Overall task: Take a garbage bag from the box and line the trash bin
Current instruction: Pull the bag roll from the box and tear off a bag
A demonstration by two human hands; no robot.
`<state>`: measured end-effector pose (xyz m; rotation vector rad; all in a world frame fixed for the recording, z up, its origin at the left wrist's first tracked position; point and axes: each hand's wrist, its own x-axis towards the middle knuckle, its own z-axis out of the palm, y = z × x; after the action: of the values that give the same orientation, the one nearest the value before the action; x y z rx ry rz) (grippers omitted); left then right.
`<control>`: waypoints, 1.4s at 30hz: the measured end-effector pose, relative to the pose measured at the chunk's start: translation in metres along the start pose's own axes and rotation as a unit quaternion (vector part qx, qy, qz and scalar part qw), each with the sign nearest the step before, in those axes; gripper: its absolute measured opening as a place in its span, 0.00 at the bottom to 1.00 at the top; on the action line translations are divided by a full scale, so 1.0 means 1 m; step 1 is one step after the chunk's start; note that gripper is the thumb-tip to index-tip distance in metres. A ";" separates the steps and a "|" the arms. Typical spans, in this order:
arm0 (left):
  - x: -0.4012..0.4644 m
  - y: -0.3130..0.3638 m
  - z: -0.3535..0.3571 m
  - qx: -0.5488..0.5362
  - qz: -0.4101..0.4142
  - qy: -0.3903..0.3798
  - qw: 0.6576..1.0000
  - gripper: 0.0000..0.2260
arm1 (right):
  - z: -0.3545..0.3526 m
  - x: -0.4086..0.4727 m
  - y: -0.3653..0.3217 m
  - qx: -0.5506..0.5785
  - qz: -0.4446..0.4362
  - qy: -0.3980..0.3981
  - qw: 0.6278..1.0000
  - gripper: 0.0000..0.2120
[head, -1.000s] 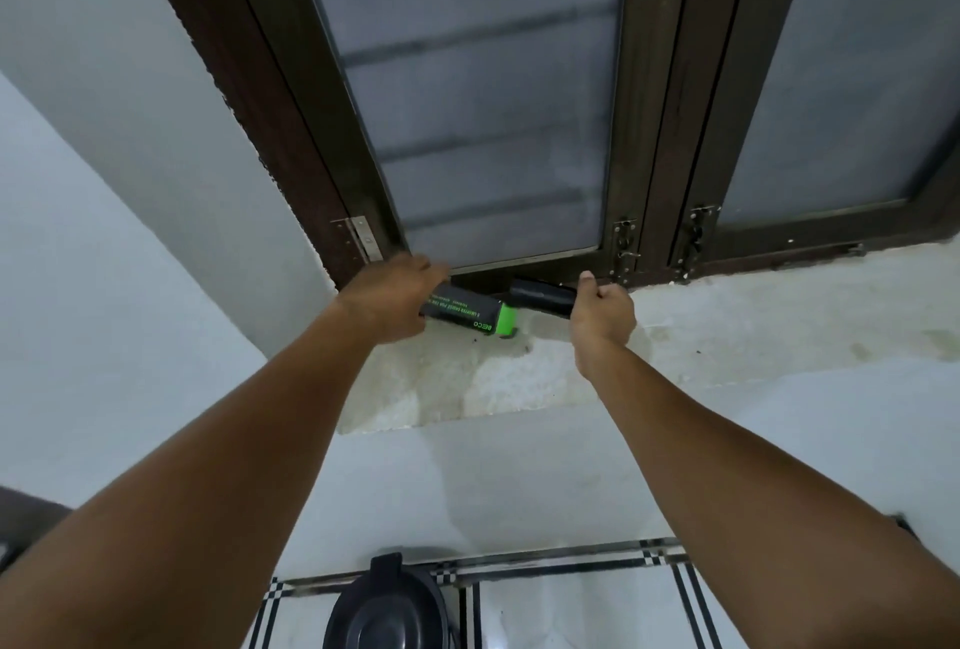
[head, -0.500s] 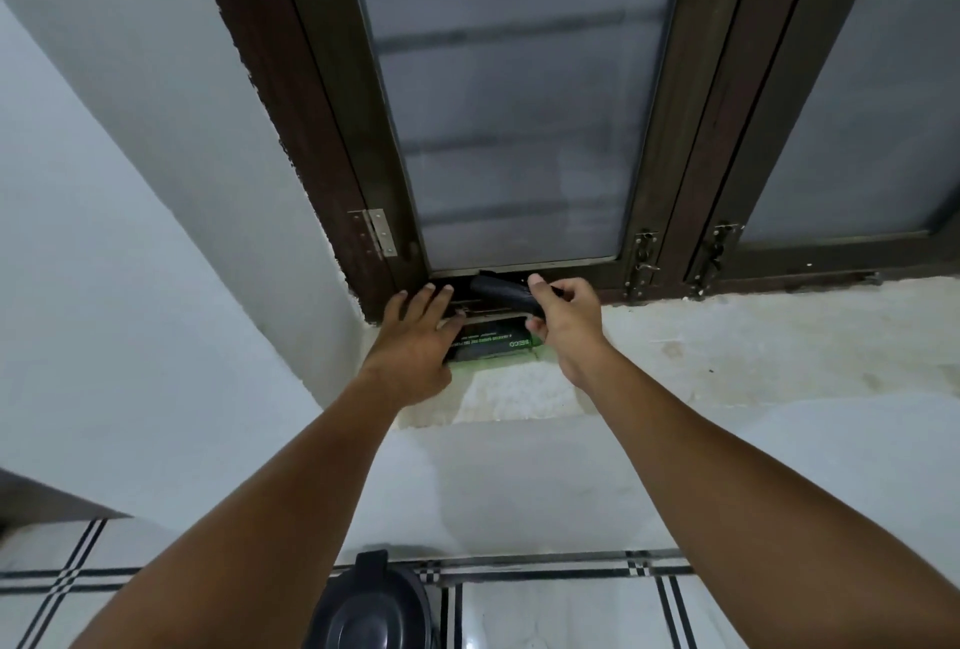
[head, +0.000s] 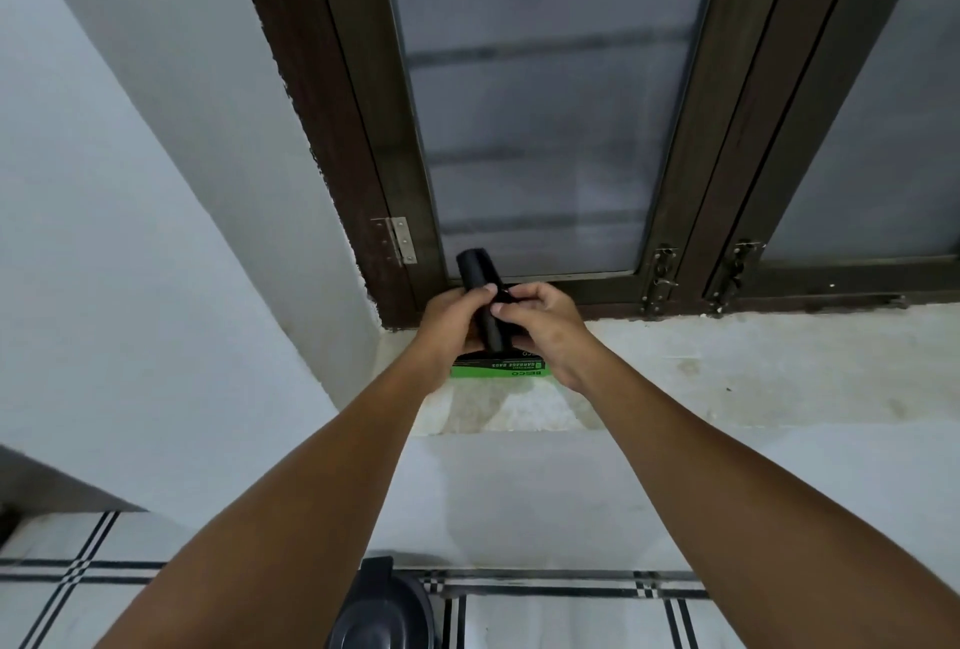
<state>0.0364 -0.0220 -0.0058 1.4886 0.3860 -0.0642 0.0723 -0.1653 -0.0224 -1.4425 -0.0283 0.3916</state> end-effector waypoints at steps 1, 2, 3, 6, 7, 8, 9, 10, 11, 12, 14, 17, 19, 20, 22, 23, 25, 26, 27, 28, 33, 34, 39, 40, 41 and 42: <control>0.001 0.000 -0.001 -0.007 -0.009 -0.007 1.000 0.12 | 0.000 0.000 0.000 -0.011 -0.003 -0.007 1.000 0.10; 0.001 -0.001 -0.002 -0.011 -0.018 -0.014 1.000 0.12 | 0.000 -0.001 0.000 -0.028 -0.004 -0.015 0.999 0.09; 0.001 -0.003 -0.003 -0.014 -0.029 -0.021 0.999 0.13 | -0.001 -0.001 0.000 -0.058 -0.007 -0.018 0.998 0.07; 0.001 -0.005 -0.005 -0.069 -0.073 -0.044 0.994 0.16 | -0.001 -0.001 -0.002 -0.067 0.013 0.015 0.998 0.06; 0.001 -0.004 -0.005 -0.095 -0.086 -0.047 0.991 0.16 | 0.000 0.000 -0.004 -0.023 0.034 0.041 0.998 0.06; 0.001 -0.002 -0.005 -0.116 -0.096 -0.049 0.987 0.16 | 0.000 0.000 -0.006 0.038 0.056 0.064 0.996 0.05; 0.002 0.000 -0.006 -0.123 -0.099 -0.048 0.986 0.15 | 0.001 0.001 -0.009 0.094 0.071 0.084 0.989 0.04; 0.001 0.002 -0.006 -0.117 -0.098 -0.044 0.987 0.15 | 0.000 0.002 -0.012 0.127 0.080 0.103 0.983 0.05; 0.001 0.003 -0.007 -0.099 -0.094 -0.039 0.990 0.16 | -0.001 0.002 -0.014 0.133 0.085 0.121 0.980 0.07; 0.003 0.003 -0.008 -0.076 -0.086 -0.036 0.993 0.16 | -0.001 0.002 -0.017 0.136 0.088 0.137 0.977 0.08; 0.005 0.003 -0.010 -0.032 -0.074 -0.027 0.996 0.17 | 0.000 0.002 -0.022 0.153 0.108 0.158 0.969 0.11; 0.009 0.001 -0.013 -0.006 -0.070 -0.002 0.998 0.14 | 0.002 0.001 -0.030 0.189 0.149 0.137 0.961 0.11; 0.009 0.003 -0.015 -0.010 -0.065 0.004 0.998 0.12 | -0.002 0.001 -0.032 0.108 0.138 0.072 0.982 0.18; 0.010 0.005 -0.016 -0.012 -0.062 -0.002 0.998 0.11 | -0.005 0.002 -0.031 0.036 0.117 0.031 0.992 0.25; 0.010 0.008 -0.019 -0.005 -0.055 -0.014 0.998 0.11 | -0.011 0.001 -0.028 -0.114 0.066 -0.037 0.991 0.28; 0.011 0.010 -0.020 -0.002 -0.053 -0.014 0.998 0.11 | -0.012 0.001 -0.026 -0.169 0.048 -0.058 0.983 0.24; 0.012 0.014 -0.021 -0.002 -0.052 -0.004 0.999 0.10 | -0.016 0.003 -0.025 -0.207 0.041 -0.040 0.977 0.14; 0.013 0.015 -0.021 -0.001 -0.049 0.000 0.999 0.10 | -0.017 0.005 -0.025 -0.193 0.044 -0.013 0.980 0.11; 0.014 0.017 -0.021 0.001 -0.044 0.000 0.999 0.11 | -0.017 0.006 -0.027 -0.160 0.048 0.013 0.986 0.09; 0.015 0.018 -0.022 0.003 -0.040 -0.001 0.999 0.12 | -0.018 0.007 -0.029 -0.111 0.054 0.032 0.992 0.07; 0.021 0.020 -0.030 0.025 -0.047 0.019 0.998 0.17 | -0.028 0.007 -0.033 0.041 0.066 0.076 0.994 0.18; 0.023 0.020 -0.032 0.031 -0.042 0.022 0.998 0.16 | -0.028 0.007 -0.033 0.050 0.065 0.089 0.993 0.17; 0.028 0.020 -0.035 0.047 -0.033 0.036 0.998 0.13 | -0.027 0.009 -0.030 0.033 0.090 0.099 0.990 0.06; 0.029 0.021 -0.033 0.051 -0.030 0.037 0.998 0.13 | -0.027 0.008 -0.029 -0.050 0.068 0.069 0.994 0.13; 0.029 0.021 -0.032 0.054 -0.027 0.037 0.997 0.12 | -0.026 0.007 -0.029 -0.144 0.044 0.028 0.988 0.20; 0.029 0.021 -0.029 0.057 -0.025 0.036 0.997 0.12 | -0.024 0.006 -0.030 -0.230 0.026 -0.012 0.973 0.23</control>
<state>0.0636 0.0143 0.0051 1.5972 0.4835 -0.0732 0.0915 -0.1885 0.0019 -1.8995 -0.1055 0.4654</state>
